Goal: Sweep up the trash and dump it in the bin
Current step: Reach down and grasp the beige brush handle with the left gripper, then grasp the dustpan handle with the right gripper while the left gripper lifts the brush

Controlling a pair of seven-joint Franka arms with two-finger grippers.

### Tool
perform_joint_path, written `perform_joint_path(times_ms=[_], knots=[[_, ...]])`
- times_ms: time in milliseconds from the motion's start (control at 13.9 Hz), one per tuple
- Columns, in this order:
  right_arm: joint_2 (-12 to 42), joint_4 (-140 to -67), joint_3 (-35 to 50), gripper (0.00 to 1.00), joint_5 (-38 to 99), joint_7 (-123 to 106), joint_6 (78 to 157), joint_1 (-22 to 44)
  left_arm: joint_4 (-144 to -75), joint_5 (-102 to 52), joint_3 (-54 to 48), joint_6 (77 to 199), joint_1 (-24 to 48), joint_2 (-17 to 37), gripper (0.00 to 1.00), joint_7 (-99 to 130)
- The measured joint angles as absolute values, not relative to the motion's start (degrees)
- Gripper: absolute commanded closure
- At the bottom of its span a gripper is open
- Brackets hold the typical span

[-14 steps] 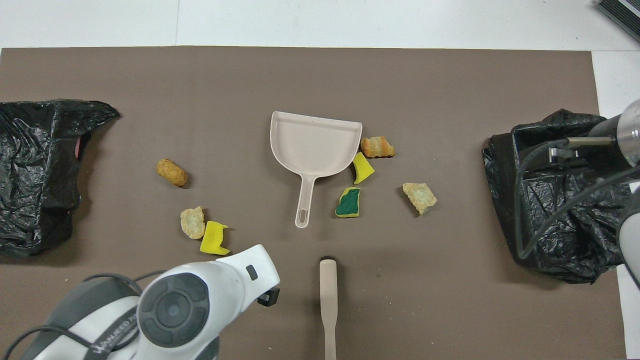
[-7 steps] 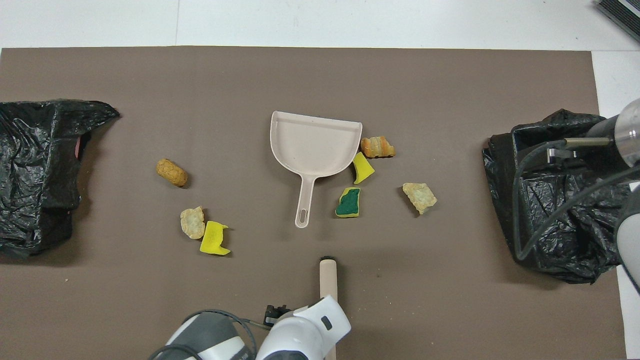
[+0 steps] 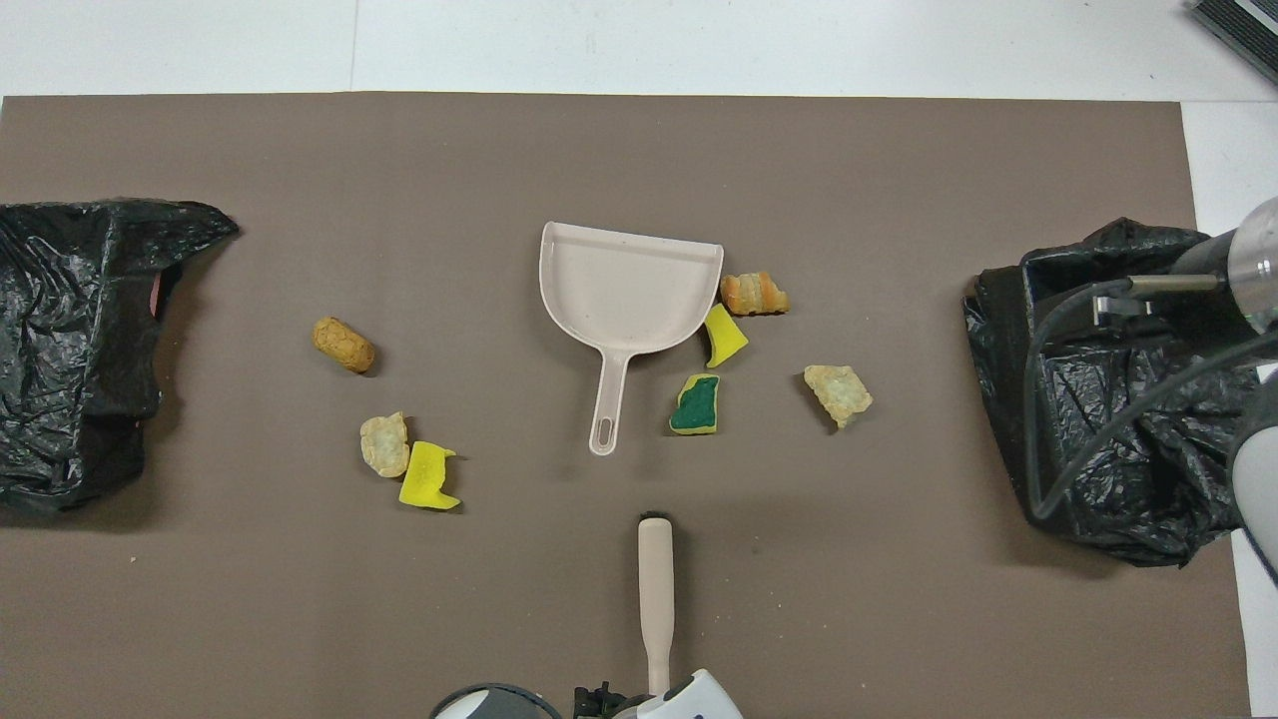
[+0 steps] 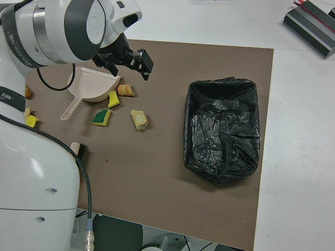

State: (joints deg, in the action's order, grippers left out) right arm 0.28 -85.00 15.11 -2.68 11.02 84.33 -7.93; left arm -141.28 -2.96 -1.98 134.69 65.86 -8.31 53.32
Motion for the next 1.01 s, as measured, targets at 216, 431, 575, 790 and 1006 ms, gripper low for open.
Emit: perform_joint_path(times_ms=[216, 431, 575, 790, 1006], knots=[[0.13, -85.84, 15.18, 0.00, -2.20, 11.02, 85.09, -7.83, -141.75, -2.96, -1.96, 136.45, 66.06, -7.32, 0.86, 53.34], [0.12, -89.44, 15.27, 0.00, -1.88, 11.03, 92.99, -7.47, -141.75, -2.96, -1.82, 137.04, 66.36, -6.53, 1.00, 53.35], [1.07, -92.22, 15.30, 0.00, -1.65, 14.56, 98.20, -4.94, -141.52, -2.96, -1.08, 136.67, 66.03, -6.84, 1.00, 53.70], [4.67, -93.25, 15.46, 0.00, -1.72, 24.95, 104.28, 2.07, -138.90, -2.96, -0.19, 128.18, 62.33, -9.30, 1.00, 53.77], [8.77, -93.06, 15.51, 0.00, -2.92, 32.64, 107.69, 8.95, -136.09, -2.94, 0.17, 115.65, 56.47, -14.13, 1.00, 53.76]])
